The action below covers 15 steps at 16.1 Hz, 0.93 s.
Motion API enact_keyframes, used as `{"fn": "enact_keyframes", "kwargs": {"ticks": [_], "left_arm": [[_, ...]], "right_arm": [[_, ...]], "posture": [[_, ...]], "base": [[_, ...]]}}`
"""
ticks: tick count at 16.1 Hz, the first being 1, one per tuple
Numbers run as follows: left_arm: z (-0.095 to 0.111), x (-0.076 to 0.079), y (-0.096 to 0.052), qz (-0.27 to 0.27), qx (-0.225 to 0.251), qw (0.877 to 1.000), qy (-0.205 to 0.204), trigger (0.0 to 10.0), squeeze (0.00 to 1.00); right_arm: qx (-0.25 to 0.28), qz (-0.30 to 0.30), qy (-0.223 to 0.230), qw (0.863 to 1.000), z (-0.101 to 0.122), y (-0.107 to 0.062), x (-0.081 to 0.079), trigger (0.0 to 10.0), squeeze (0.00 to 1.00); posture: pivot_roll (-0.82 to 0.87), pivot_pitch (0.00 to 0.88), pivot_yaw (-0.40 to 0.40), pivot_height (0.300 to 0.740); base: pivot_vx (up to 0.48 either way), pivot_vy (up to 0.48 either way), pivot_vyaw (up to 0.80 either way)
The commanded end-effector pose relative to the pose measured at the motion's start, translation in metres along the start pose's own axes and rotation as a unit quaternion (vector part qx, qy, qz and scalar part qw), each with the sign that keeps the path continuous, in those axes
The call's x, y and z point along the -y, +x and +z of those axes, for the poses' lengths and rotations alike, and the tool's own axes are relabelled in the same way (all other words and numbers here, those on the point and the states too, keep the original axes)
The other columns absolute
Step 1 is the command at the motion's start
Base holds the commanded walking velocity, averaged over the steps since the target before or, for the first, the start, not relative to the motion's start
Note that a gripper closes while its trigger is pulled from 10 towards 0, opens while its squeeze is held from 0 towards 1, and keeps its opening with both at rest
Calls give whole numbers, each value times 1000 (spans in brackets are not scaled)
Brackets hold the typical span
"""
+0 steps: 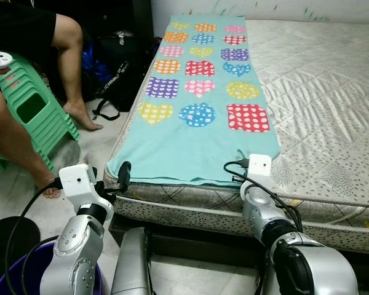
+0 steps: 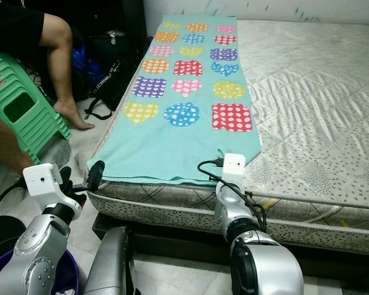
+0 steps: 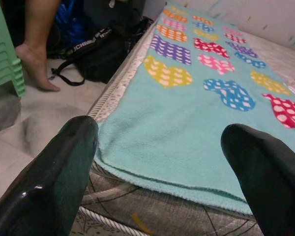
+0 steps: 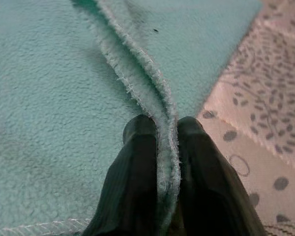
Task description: Clean up the room
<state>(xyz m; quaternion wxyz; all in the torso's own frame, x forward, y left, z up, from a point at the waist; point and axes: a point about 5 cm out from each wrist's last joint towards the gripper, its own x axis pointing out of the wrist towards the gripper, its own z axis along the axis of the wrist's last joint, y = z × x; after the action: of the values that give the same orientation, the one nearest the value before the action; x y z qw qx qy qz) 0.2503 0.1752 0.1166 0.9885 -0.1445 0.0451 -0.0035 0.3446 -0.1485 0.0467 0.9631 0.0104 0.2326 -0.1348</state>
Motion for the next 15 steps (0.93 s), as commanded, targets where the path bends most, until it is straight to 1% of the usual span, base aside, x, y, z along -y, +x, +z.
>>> {"fn": "enact_keyframes", "kwargs": {"ticks": [1, 4, 6, 8, 9, 10, 12, 14, 15], "left_arm": [[0, -2, 1, 5, -4, 1000, 6, 10000, 0], [0, -3, 0, 5, -5, 1000, 6, 10000, 0], [-1, -3, 0, 7, -7, 1000, 6, 10000, 0], [-1, -3, -1, 8, -7, 1000, 5, 10000, 0], [-1, -3, -1, 9, -6, 1000, 4, 10000, 0], [-1, -2, -1, 10, -6, 1000, 3, 10000, 0], [-1, -4, -1, 14, -6, 1000, 0, 10000, 0], [-1, -4, -1, 17, -5, 1000, -5, 10000, 0], [-1, -5, 0, 17, -4, 1000, -7, 10000, 0]], "right_arm": [[-15, -4, 17, 1000, -6, 0, 2, 0, 0], [-32, -18, 42, 998, -8, 0, 7, 0, 0], [-67, -38, 82, 994, -16, 1, 14, 0, 0], [-81, -51, 95, 991, -20, 1, 19, 0, 0], [-88, -57, 114, 988, -22, 1, 22, 0, 0], [-88, -67, 116, 987, -23, 2, 30, 0, 0], [-75, -80, 134, 985, -21, 4, 40, 0, 0], [-58, -81, 156, 983, -16, 5, 47, 0, 0], [-44, -58, 163, 984, -11, 7, 45, 0, 0]], "posture": [[121, 25, 42, 486], [123, 25, 42, 486], [124, 20, 38, 486], [125, 17, 36, 486], [125, 16, 35, 486], [125, 11, 32, 486], [120, 6, 34, 486], [115, 2, 35, 486], [112, 0, 37, 486]], "base": [[0, 0, 0], [0, 0, 0], [0, 0, 0], [0, 0, 0], [0, 0, 0], [0, 0, 0], [0, 0, 0], [0, 0, 0], [0, 0, 0]]}}
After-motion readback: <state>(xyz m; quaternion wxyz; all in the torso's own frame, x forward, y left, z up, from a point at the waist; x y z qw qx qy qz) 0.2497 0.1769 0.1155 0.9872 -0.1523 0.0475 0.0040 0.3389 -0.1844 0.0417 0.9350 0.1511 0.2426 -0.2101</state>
